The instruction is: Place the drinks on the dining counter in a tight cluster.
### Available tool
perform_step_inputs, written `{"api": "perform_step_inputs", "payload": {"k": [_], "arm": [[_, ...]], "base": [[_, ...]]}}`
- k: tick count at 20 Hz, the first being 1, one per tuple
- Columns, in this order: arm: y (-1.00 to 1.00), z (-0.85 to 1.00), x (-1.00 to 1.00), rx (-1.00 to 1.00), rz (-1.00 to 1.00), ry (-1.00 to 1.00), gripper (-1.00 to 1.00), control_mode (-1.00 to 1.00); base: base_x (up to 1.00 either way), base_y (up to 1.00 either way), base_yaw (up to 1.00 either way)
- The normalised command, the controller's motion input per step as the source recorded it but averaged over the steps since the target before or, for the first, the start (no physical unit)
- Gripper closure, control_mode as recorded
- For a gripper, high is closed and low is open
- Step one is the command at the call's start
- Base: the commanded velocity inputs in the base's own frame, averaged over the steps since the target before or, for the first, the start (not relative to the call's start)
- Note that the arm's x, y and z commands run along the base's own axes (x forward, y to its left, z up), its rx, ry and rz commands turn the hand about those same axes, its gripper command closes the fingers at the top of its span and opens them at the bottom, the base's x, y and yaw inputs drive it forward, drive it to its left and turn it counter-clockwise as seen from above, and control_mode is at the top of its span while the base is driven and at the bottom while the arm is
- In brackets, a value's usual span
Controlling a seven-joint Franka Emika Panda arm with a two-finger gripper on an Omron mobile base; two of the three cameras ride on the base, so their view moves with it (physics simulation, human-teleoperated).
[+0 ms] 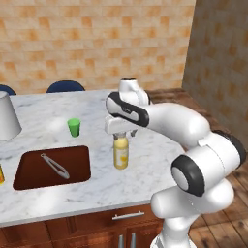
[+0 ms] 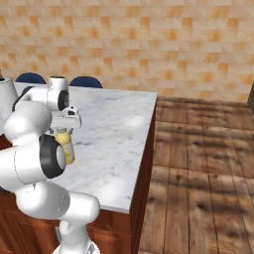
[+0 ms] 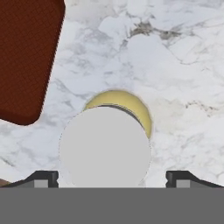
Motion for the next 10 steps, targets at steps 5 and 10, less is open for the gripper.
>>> {"api": "perform_step_inputs", "payload": {"k": [5,10], "arm": [[0.00,0.00,-0.34,0.00,0.00,-0.06,-1.00,-1.00],[0.00,0.01,-0.44,0.00,-0.03,-0.04,-1.00,-1.00]], "base": [[0.00,0.00,0.00],[0.00,0.00,0.00]]}}
